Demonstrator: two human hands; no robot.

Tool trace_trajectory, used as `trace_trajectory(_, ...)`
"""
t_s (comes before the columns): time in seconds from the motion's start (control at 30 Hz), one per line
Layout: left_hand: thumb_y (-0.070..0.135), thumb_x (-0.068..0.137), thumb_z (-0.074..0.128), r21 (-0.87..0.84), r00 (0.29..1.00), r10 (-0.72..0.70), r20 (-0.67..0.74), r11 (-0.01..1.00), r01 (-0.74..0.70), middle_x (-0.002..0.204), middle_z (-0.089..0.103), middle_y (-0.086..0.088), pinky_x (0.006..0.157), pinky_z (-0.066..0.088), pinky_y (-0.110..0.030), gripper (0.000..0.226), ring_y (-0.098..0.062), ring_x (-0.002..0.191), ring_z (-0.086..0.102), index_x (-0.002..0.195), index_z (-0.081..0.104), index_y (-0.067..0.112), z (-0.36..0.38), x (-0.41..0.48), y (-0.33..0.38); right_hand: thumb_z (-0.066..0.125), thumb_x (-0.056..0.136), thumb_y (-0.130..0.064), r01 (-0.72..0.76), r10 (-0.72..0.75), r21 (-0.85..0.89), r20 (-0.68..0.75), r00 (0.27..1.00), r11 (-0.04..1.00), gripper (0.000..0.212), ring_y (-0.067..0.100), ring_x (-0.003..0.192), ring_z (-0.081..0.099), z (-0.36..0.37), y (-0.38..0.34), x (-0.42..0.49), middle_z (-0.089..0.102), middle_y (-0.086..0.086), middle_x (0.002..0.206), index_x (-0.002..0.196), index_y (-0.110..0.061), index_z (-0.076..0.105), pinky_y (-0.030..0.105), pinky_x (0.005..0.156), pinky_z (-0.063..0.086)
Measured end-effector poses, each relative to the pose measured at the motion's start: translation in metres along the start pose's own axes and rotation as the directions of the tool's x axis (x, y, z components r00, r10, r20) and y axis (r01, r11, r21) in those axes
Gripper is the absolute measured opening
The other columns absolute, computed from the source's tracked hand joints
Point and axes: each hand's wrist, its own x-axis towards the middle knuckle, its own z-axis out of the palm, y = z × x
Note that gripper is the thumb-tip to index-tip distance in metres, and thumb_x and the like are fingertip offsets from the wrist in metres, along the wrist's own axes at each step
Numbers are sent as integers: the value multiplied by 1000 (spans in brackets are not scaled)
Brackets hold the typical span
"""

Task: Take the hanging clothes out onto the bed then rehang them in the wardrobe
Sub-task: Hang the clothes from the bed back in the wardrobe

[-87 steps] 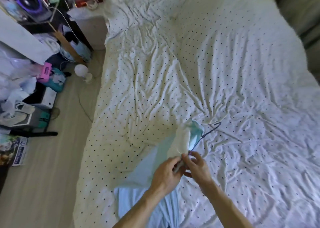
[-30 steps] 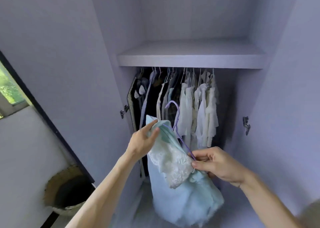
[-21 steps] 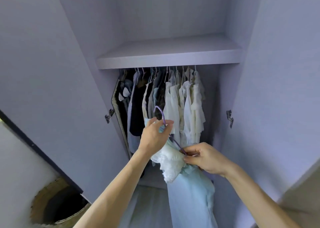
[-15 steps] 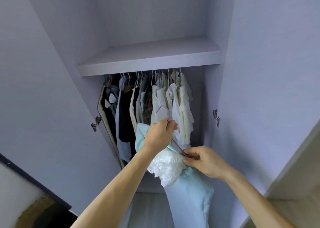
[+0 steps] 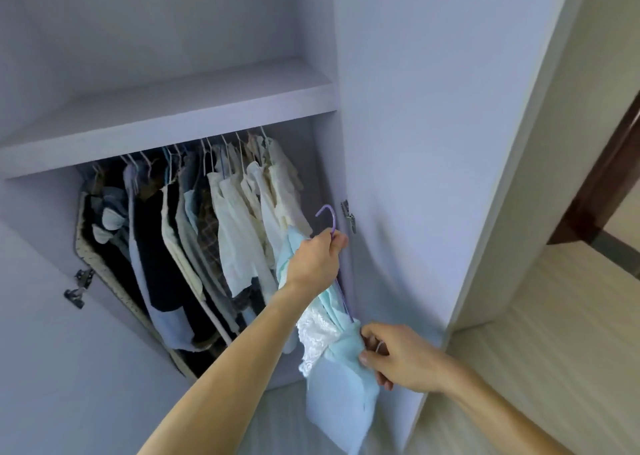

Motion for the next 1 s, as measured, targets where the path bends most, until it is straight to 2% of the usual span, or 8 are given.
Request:
trace_trajectory(0.07, 32, 107, 35, 35, 998, 39, 49, 999, -41, 111, 68, -12, 88, 52, -45, 32, -34, 101, 63, 122, 56, 15, 1, 3, 11, 55, 98, -18, 2, 0, 137, -13, 1000, 991, 12, 19, 53, 60, 7, -2, 0, 63, 1, 59, 97, -6, 51, 27, 59, 51)
trace_trajectory(0.17, 43, 104, 39, 75, 990, 57, 132, 995, -68, 148, 48, -3, 108, 41, -42, 53, -26, 133, 47, 149, 38, 16, -7, 6, 12, 53, 99, -15, 2, 15, 210, -80, 997, 978, 15, 18, 53, 57, 8, -5, 8, 62, 4, 64, 101, -1, 50, 31, 61, 52)
trace_trajectory(0.23, 46, 103, 39, 103, 988, 73, 137, 991, -88, 159, 35, 0, 118, 30, -40, 60, -22, 145, 33, 156, 29, 19, -20, 7, 1, 53, 99, -12, 1, 25, 211, -121, 992, 977, 10, 16, 50, 55, 4, -9, 21, 59, 3, 67, 99, -3, 50, 30, 59, 51)
trace_trajectory(0.4, 44, 104, 39, 226, 995, 39, 96, 972, -60, 162, 27, 2, 119, 29, -42, 60, -22, 146, 31, 158, 20, 26, -75, -1, -43, 51, 100, -12, -13, 33, 113, -181, 983, 993, 21, 8, 46, 56, -8, -24, 70, 58, -1, 73, 85, -25, 46, 16, 52, 45)
trace_trajectory(0.5, 46, 104, 39, 355, 999, 39, 23, 934, -44, 164, 22, 1, 122, 20, -49, 62, -20, 151, 20, 159, 18, 27, -109, -2, -73, 49, 101, -15, -18, 34, 73, -223, 974, 997, 21, 5, 47, 58, -13, -31, 104, 58, 0, 74, 83, -24, 44, 12, 48, 40)
trace_trajectory(0.6, 47, 103, 37, 475, 997, 30, -68, 880, 6, 166, 14, 0, 123, 5, -54, 62, -19, 154, 4, 159, 15, 30, -141, 4, -95, 49, 101, -18, -34, 46, 49, -269, 962, 998, 14, 8, 52, 60, -24, -36, 141, 57, 1, 79, 88, -15, 45, 18, 52, 45)
trace_trajectory(0.73, 48, 102, 38, 568, 977, 61, -205, 820, 68, 167, 1, -2, 120, -5, -59, 64, -26, 153, -11, 159, 11, 35, -182, 29, -110, 47, 100, -20, -23, 22, -2, -319, 947, 1000, 16, 21, 60, 59, -50, -49, 200, 54, 5, 78, 89, -7, 44, 42, 62, 54)
trace_trajectory(1.0, 52, 100, 36, 650, 887, 193, -419, 746, 145, 166, -14, -3, 119, -1, -62, 73, -32, 153, -14, 158, -7, 37, -244, 125, -115, 48, 99, -18, 27, -40, -37, -420, 907, 999, 12, 18, 61, 60, -123, -81, 322, 63, 3, 75, 87, -13, 48, 37, 63, 54)
